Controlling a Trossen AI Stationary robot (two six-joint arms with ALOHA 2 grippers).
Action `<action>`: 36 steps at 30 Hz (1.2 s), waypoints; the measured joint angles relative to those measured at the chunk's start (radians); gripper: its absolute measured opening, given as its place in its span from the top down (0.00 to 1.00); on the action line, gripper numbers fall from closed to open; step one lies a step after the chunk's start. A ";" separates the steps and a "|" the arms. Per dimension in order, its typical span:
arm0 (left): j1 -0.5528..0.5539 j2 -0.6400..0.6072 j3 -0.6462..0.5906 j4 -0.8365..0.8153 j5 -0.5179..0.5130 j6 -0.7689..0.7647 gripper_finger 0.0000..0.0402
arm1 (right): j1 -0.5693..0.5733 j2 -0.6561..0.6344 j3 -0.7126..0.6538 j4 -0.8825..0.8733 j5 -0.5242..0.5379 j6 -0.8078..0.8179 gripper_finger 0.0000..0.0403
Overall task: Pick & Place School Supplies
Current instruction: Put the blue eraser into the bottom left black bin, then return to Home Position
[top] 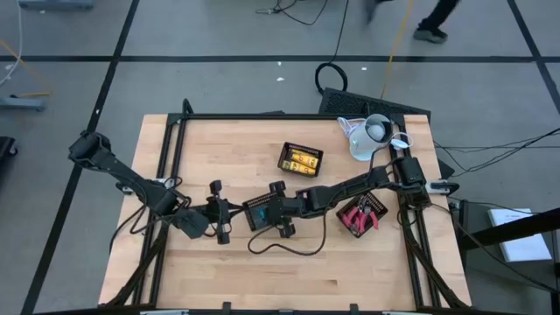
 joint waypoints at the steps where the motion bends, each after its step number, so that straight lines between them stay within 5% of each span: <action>1: 0.000 0.000 0.000 -0.003 0.000 0.000 1.00 | -0.001 0.000 0.000 -0.005 0.000 0.009 0.57; 5: 0.000 0.001 0.000 -0.018 0.000 -0.002 1.00 | -0.004 0.000 0.000 -0.013 0.002 0.021 0.42; 10: -0.007 -0.001 0.000 -0.035 -0.009 0.008 1.00 | -0.003 0.000 0.000 0.029 -0.006 -0.024 0.40; 17: -0.058 -0.131 0.000 -0.183 -0.073 -0.022 1.00 | -0.002 -0.140 -0.012 0.068 -0.259 -0.040 0.45; 24: -0.250 -0.371 -0.047 -0.299 -0.227 -0.103 1.00 | 0.018 -0.514 -0.237 0.110 -0.309 -0.022 0.51; 31: -0.395 -0.608 -0.193 -0.308 -0.316 -0.192 1.00 | 0.087 -1.047 -0.668 0.329 -0.307 0.056 0.57; 36: -0.450 -0.741 -0.248 -0.311 -0.346 -0.202 0.99 | 0.132 -1.415 -0.942 0.426 -0.195 0.118 0.60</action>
